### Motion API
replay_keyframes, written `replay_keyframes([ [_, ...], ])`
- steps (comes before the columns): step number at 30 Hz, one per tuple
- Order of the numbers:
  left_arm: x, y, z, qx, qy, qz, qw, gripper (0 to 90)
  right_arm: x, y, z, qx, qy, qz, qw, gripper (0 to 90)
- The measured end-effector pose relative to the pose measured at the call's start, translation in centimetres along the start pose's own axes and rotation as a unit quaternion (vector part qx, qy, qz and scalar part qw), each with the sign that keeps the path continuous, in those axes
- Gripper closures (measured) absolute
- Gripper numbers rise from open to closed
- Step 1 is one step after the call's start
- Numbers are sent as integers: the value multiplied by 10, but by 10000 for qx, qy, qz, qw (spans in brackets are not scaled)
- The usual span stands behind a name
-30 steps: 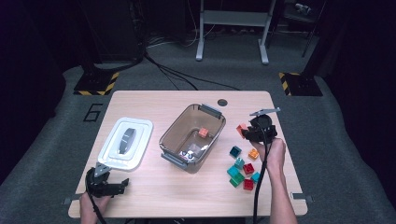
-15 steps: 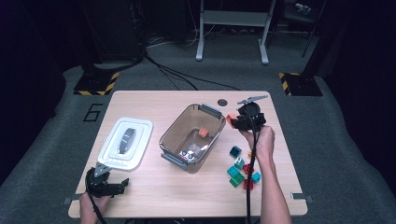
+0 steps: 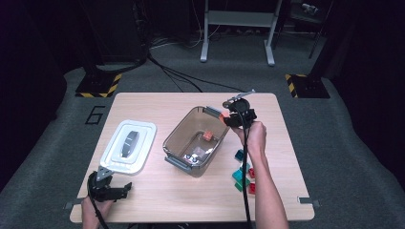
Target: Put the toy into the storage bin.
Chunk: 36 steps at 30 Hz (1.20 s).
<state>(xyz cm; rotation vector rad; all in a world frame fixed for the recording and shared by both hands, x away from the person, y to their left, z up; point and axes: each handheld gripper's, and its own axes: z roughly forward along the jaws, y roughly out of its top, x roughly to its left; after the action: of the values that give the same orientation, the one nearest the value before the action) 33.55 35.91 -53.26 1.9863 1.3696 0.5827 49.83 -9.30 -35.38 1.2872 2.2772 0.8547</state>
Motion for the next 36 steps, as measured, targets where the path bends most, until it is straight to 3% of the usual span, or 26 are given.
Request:
replay_keyframes([
  [8,0,0,0,18,-21,-1,10000,6,6,7,13,164,-114,-158,9997,679],
  [10,0,0,0,17,-21,-1,10000,7,9,8,15,225,-288,-294,9989,679],
  [12,0,0,0,16,-21,-1,10000,7,11,8,17,278,-325,-283,9987,678],
  [13,0,0,0,15,-22,-2,10000,8,11,8,18,333,-411,-430,9977,679],
  [18,0,0,0,18,-22,0,10000,8,13,8,22,371,-487,-447,9971,678],
  [22,0,0,0,17,-22,0,10000,7,16,7,25,487,-747,-599,9942,671],
  [26,0,0,0,17,-22,-1,10000,8,18,6,25,518,-820,-611,9934,626],
  [31,0,0,0,16,-22,0,10000,8,14,3,20,379,-693,-380,9962,525],
  [36,0,0,0,14,-22,0,10000,9,3,-8,4,146,-474,-112,9987,408],
])
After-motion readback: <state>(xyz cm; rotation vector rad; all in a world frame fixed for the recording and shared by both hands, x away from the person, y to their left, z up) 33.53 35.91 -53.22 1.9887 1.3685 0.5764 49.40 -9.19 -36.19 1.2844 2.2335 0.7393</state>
